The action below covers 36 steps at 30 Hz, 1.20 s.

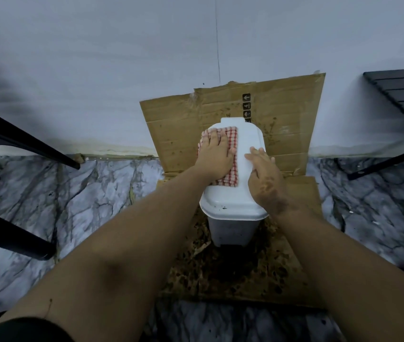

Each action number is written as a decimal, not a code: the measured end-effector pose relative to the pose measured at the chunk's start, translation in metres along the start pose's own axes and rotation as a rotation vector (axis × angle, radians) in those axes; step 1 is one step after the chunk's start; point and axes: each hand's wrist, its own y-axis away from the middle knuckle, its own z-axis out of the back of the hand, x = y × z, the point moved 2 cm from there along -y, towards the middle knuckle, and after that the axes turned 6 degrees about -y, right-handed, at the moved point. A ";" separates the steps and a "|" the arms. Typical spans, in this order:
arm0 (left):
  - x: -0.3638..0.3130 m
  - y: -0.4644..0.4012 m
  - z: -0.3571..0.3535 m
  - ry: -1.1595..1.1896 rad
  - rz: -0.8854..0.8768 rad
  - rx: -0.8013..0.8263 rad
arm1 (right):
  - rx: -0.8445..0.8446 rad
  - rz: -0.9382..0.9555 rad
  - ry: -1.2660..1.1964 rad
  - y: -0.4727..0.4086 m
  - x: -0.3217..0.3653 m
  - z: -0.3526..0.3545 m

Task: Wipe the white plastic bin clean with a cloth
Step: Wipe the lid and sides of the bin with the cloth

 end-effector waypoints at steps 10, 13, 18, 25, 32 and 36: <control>0.000 0.051 0.000 0.183 -0.054 -0.038 | 0.114 -0.116 0.057 -0.008 0.020 0.015; 0.021 0.076 0.007 0.337 -0.008 -0.139 | 0.079 -0.049 0.182 -0.017 0.047 0.010; 0.044 0.104 -0.028 0.697 0.108 -0.226 | 0.269 -0.055 0.318 -0.040 0.089 -0.037; 0.065 0.117 -0.079 1.123 0.269 -0.197 | 0.431 -0.053 0.544 -0.051 0.074 -0.062; 0.090 0.096 -0.076 1.191 0.399 -0.233 | 0.481 0.063 0.627 -0.019 0.078 -0.058; 0.090 0.073 -0.035 1.088 0.318 -0.309 | 0.407 0.088 0.657 0.020 0.085 -0.050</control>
